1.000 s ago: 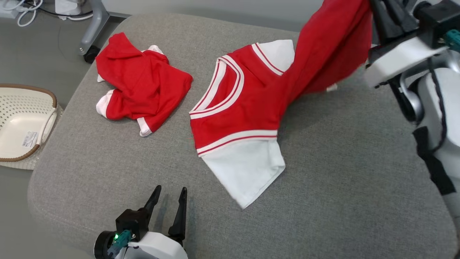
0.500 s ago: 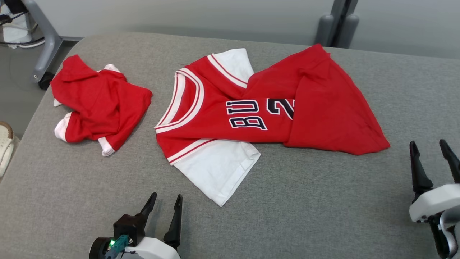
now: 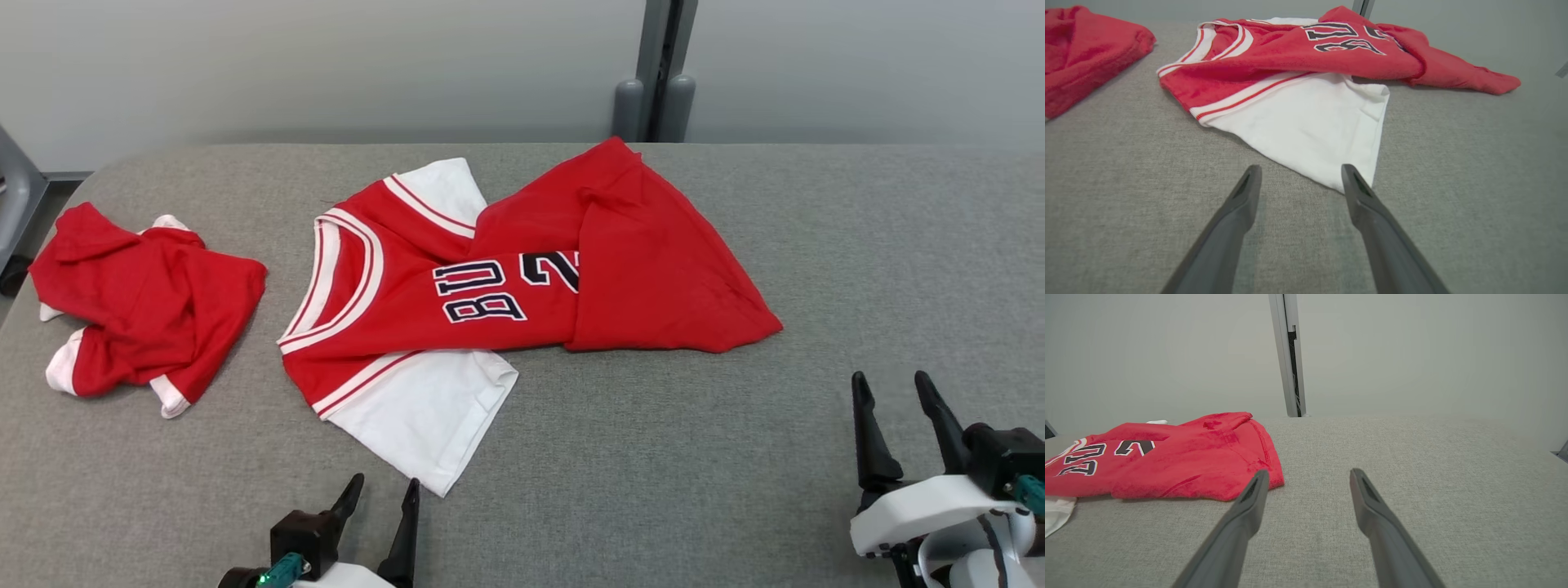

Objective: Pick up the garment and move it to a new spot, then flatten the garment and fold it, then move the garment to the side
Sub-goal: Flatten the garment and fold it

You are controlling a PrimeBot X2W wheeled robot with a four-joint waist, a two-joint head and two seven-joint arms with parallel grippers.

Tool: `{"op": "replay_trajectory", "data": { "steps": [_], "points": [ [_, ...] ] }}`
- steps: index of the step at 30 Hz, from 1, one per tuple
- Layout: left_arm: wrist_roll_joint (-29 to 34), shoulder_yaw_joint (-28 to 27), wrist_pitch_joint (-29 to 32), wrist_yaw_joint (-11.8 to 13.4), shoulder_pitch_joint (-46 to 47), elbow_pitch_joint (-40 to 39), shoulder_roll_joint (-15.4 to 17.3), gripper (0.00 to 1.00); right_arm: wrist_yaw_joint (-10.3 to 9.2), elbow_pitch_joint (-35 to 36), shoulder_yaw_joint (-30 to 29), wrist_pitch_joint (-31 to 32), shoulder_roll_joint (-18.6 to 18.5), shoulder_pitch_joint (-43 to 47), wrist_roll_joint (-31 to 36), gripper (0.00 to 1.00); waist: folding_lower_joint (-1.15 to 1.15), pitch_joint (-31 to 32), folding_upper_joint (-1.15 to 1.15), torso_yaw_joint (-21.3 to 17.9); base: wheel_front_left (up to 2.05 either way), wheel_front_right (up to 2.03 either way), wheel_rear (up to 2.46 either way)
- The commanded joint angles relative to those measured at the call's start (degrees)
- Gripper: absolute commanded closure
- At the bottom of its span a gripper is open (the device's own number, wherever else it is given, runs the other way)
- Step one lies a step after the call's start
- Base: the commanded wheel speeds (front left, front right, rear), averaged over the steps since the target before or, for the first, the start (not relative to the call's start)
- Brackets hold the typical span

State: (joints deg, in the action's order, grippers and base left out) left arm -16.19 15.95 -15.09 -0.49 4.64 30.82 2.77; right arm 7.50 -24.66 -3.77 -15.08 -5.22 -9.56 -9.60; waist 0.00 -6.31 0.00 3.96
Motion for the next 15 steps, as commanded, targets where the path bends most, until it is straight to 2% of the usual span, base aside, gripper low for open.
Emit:
{"op": "replay_trajectory", "data": {
  "steps": [1,10,11,12,13,14,15],
  "points": [
    [-0.65,0.74,-0.10,-0.54,1.07,1.27,0.23,0.00,-0.02,0.64,0.45,-0.10,0.22,0.82,0.24,0.00,0.00,0.20,0.00,-1.44,0.00,0.00,0.00],
    [-3.76,4.20,-0.10,0.10,4.66,5.91,0.25,0.00,-0.02,1.29,1.14,-0.10,0.51,-0.26,0.53,0.00,0.00,-1.08,0.00,-4.46,0.00,0.00,0.00],
    [-3.87,4.62,-0.09,0.16,4.57,6.79,0.25,0.15,-0.02,1.30,1.13,-0.10,0.38,-0.31,0.49,0.00,0.00,-1.02,0.00,-4.61,0.00,0.00,0.00],
    [-4.08,5.04,-0.05,0.21,4.54,7.57,0.23,0.42,-0.02,1.28,1.13,-0.10,0.29,-0.31,0.47,0.00,0.00,-0.98,0.00,-4.74,0.00,0.00,0.00],
    [-4.08,5.04,-0.05,0.21,4.54,7.57,0.23,0.42,-0.02,1.28,1.13,-0.10,0.29,-0.31,0.47,0.00,0.00,-0.98,0.00,-4.74,0.00,0.00,0.00],
    [-4.07,5.31,-0.05,0.22,4.75,8.13,0.24,0.65,-0.02,1.19,1.12,-0.10,0.29,-0.33,0.47,0.00,0.00,-0.95,0.00,-4.83,0.00,0.00,0.00],
    [-3.94,5.61,-0.03,0.27,4.90,8.77,0.22,0.81,-0.02,1.10,1.09,-0.10,0.29,-0.38,0.50,0.00,0.00,-0.87,0.00,-4.89,0.00,0.00,0.00]
  ]
}}
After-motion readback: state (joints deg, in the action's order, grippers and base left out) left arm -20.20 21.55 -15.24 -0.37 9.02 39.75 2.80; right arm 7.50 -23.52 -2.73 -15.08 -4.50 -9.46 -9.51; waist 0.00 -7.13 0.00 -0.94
